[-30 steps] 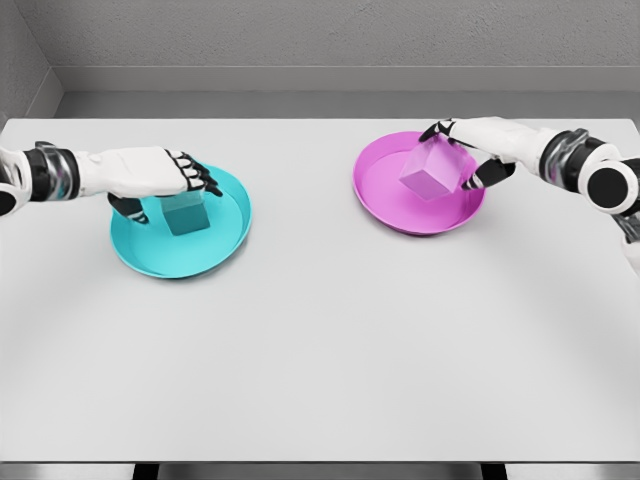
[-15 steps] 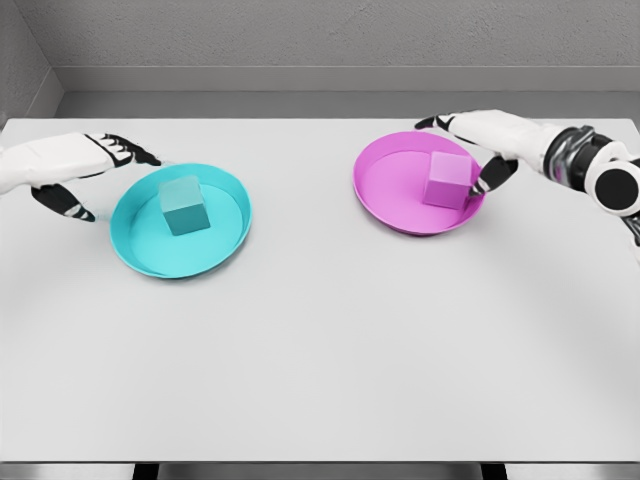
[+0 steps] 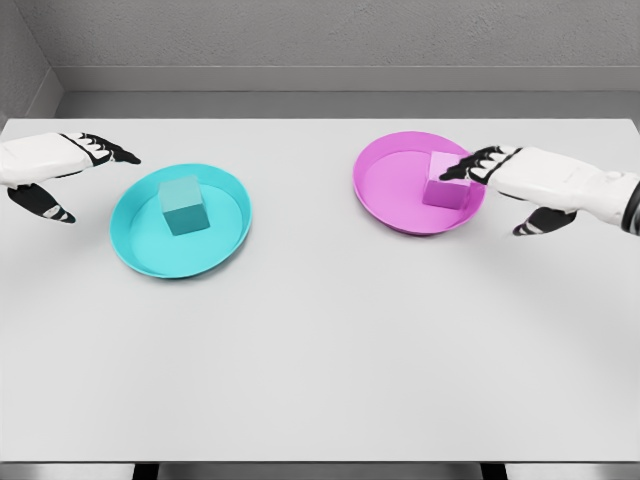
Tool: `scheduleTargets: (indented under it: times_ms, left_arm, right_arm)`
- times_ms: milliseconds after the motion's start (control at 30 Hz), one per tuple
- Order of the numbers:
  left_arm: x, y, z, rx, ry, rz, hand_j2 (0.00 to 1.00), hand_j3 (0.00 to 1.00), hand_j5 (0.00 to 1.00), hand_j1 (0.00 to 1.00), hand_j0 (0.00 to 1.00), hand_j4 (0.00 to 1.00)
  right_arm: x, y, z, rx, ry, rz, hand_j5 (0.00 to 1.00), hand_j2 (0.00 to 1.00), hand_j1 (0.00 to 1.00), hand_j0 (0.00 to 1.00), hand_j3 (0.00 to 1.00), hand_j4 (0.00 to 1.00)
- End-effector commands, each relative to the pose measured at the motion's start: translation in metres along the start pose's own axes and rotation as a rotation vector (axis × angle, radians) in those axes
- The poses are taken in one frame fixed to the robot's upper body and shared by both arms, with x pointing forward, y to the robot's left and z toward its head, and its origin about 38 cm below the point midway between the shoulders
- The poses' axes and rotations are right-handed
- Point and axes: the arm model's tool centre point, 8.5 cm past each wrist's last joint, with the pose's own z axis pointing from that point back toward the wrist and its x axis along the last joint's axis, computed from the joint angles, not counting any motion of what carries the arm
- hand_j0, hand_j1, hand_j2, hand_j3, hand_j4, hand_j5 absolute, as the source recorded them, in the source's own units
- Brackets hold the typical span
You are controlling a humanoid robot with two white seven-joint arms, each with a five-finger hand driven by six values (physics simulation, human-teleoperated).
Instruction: Place the blocks in the corresponding plates according to their colors
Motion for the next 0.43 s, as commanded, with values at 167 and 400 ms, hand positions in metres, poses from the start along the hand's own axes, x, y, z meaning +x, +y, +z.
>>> scheduleTargets:
  times_ms: [167, 400]
  left_arm:
    - [0.0005, 0.0007, -0.0001, 0.004, -0.002, 0.004, 1.00, 1.00, 1.00, 1.00, 1.00, 1.00]
    - [0.0013, 0.0009, -0.0005, 0.002, -0.004, 0.002, 1.00, 1.00, 1.00, 1.00, 1.00, 1.00]
  right_arm:
    - [0.0026, -0.0118, 0.0197, -0.039, -0.063, 0.092, 1.00, 1.00, 1.00, 1.00, 1.00, 1.00]
    - [0.0025, -0.0093, 0.0181, -0.038, -0.059, 0.081, 1.00, 1.00, 1.00, 1.00, 1.00, 1.00]
